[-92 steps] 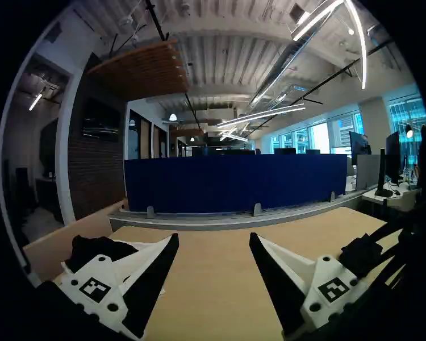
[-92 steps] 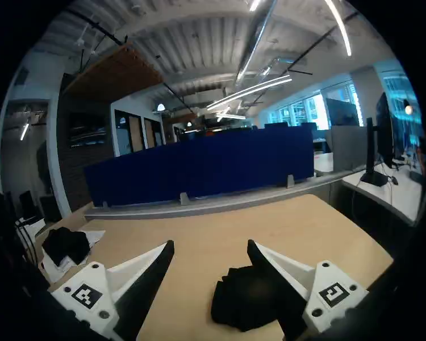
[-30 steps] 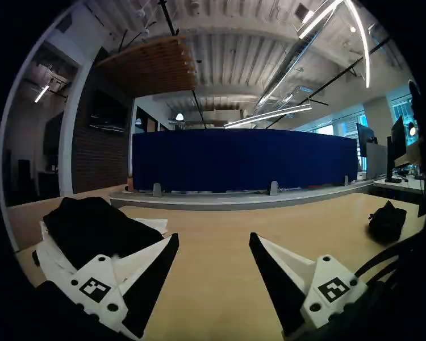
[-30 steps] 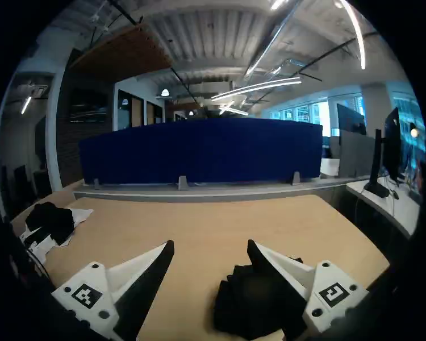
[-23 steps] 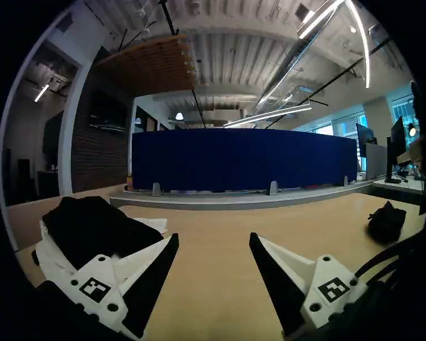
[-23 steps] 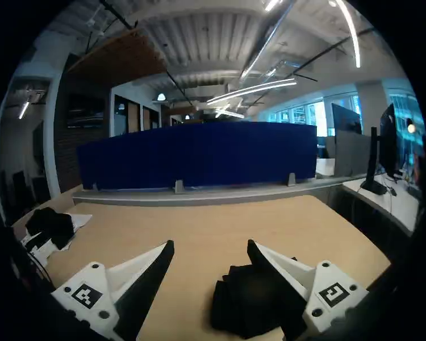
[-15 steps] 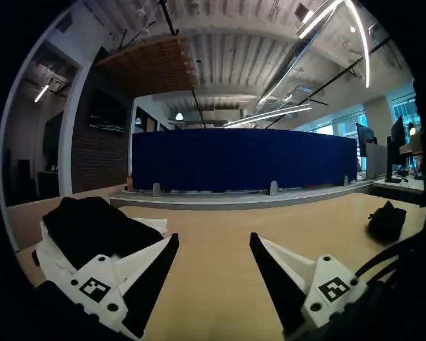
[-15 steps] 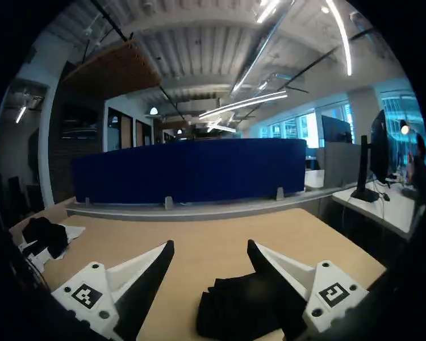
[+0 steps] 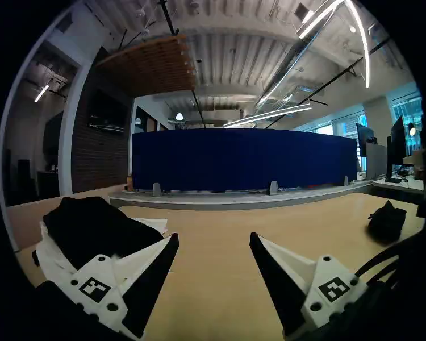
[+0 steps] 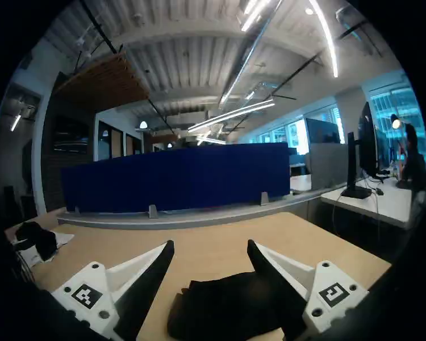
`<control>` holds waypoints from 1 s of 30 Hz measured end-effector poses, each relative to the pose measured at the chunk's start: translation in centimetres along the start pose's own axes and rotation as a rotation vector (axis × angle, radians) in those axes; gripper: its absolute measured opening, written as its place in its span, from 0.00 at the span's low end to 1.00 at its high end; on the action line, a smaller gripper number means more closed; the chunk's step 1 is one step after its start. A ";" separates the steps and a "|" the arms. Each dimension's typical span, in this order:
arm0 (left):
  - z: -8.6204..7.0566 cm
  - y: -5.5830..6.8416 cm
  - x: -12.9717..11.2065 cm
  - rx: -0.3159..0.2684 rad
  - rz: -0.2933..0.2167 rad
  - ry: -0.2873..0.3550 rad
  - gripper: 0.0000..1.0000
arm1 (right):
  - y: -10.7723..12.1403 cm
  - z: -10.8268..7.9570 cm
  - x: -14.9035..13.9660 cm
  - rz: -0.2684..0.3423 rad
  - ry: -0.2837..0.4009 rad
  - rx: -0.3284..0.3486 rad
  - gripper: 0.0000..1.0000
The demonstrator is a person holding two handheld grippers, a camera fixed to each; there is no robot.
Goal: Fold towel
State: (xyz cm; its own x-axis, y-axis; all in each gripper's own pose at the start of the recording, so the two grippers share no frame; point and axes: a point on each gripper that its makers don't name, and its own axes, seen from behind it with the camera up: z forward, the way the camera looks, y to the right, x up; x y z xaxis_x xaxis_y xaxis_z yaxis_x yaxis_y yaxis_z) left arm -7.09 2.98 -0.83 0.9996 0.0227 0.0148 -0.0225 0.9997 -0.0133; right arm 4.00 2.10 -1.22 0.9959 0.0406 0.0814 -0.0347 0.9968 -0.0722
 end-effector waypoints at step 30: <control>0.2 0.0 -0.1 0.000 0.000 0.000 0.93 | -0.1 2.8 -5.0 0.149 0.045 0.045 1.00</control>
State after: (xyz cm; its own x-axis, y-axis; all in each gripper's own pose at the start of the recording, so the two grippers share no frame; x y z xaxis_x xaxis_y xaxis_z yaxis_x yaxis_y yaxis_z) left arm -7.16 2.98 -0.68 0.9996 0.0228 0.0148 -0.0226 0.9997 -0.0131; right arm -1.23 2.02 1.16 0.9821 0.1864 0.0285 -0.1854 0.9820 -0.0358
